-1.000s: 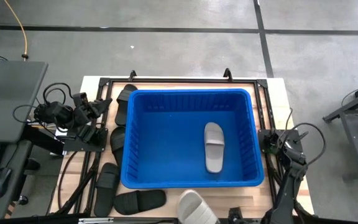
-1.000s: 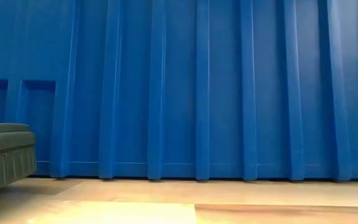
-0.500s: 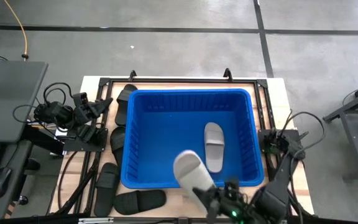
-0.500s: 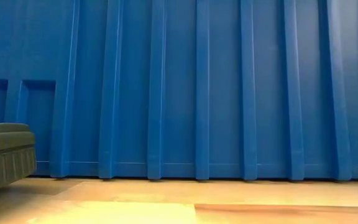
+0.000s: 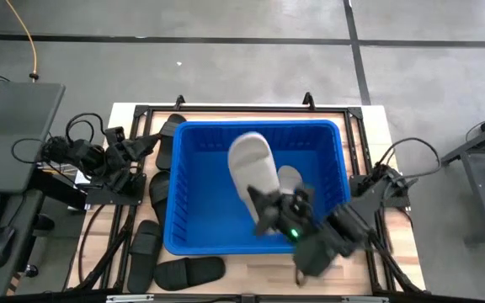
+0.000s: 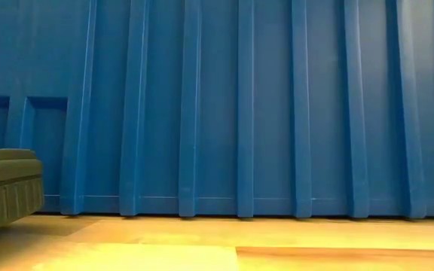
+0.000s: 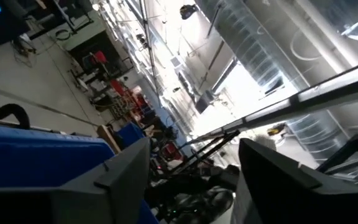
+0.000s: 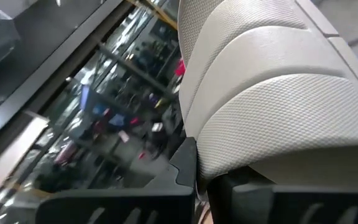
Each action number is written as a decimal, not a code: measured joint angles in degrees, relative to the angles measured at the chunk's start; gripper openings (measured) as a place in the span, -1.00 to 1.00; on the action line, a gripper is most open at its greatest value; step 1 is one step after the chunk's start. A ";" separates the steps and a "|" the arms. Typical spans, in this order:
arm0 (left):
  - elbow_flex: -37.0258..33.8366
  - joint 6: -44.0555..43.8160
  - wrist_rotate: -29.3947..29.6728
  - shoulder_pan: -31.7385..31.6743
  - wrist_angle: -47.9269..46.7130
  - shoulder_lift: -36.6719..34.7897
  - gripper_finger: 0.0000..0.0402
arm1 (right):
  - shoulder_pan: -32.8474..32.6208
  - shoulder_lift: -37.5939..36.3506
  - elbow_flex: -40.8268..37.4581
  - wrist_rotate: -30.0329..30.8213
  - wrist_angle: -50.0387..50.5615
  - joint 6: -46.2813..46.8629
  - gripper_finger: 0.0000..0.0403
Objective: Pick and place slides into bin
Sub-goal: Put the gray slide into the blue organizer bin
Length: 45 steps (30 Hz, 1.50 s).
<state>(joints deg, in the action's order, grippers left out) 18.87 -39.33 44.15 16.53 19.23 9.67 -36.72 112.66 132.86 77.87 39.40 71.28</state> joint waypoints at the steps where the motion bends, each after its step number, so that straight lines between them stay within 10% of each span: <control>1: 0.00 0.58 -0.33 -0.02 0.97 1.31 0.24 | 1.48 0.00 0.00 -0.81 -0.63 -1.25 -1.00; 18: 0.00 -1.57 -6.11 -0.02 14.74 21.44 0.41 | 21.12 1.88 -0.07 -20.14 -13.09 -8.09 -1.00; 45: 13.44 6.12 -9.42 0.00 7.12 35.99 0.41 | 22.87 7.67 -0.09 -25.73 -35.78 -14.73 -1.00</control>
<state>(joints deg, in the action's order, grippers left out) 32.32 -33.21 34.73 16.53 26.34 45.67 -13.85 120.33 132.77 52.13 3.62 56.55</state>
